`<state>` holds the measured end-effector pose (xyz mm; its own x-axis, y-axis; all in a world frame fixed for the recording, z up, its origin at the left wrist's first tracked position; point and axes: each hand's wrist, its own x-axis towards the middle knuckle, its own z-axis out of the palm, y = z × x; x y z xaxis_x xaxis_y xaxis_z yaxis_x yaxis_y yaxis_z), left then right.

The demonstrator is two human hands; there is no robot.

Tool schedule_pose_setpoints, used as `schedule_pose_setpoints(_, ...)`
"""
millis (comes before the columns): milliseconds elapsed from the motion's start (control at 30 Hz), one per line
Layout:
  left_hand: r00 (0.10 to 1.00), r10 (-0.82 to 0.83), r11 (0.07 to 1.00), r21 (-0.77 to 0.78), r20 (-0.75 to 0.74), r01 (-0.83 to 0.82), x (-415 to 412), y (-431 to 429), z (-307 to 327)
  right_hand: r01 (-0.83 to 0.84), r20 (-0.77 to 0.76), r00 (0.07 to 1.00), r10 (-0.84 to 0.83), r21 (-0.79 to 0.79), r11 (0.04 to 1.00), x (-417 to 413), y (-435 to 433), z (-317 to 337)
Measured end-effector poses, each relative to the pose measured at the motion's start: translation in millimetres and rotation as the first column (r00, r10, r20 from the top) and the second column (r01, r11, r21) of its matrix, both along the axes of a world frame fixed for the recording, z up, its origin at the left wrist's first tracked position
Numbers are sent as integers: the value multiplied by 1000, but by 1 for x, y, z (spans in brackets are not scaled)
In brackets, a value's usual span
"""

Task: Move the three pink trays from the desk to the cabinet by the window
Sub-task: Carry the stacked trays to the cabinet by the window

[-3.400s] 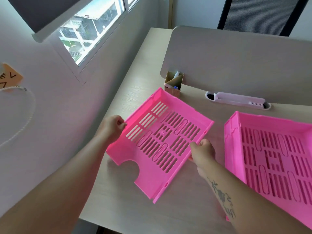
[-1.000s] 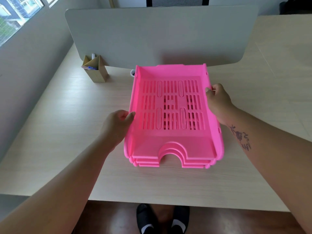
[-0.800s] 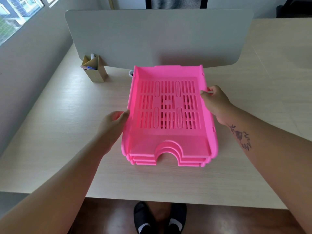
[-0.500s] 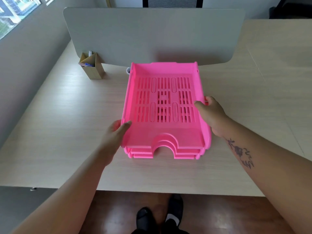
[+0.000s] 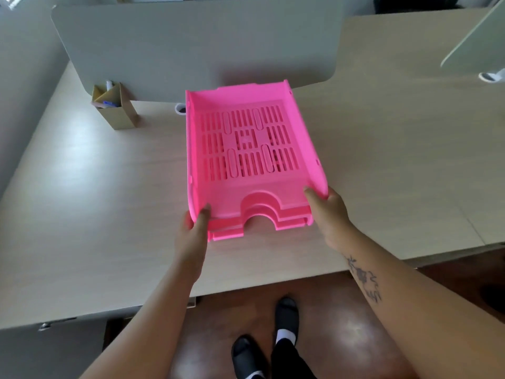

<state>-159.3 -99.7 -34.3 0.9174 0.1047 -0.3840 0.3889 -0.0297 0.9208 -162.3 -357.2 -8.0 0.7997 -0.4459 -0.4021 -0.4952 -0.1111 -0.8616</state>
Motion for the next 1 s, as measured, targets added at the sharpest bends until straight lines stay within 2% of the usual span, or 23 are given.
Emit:
schedule_pose_setpoints(167,1000,-24,997,-69,-14,23,3,0,-8,28,41,999,-30,46,999,-7,1,-11)
schedule_pose_setpoints(333,999,-42,996,-82,25,44,7,-4,-19,-12,-14,1000,15,181,983,-2,-1,-26)
schedule_pose_setpoints(467,999,31,993,-111,40,-26,9,-10,-20,12,-14,1000,-8,242,970,0,3,-30)
schedule_pose_setpoints(700,986,164,976,-145,15,-160,18,-18,22,43,13,999,-48,267,963,9,0,-2)
schedule_pose_setpoints(833,972,232,968,-105,36,-228,18,-25,51,63,6,998,-68,308,949,11,-8,7)
schedule_pose_setpoints(1000,940,323,944,-99,110,-313,3,-39,90,-19,90,996,-12,332,943,17,-15,41)
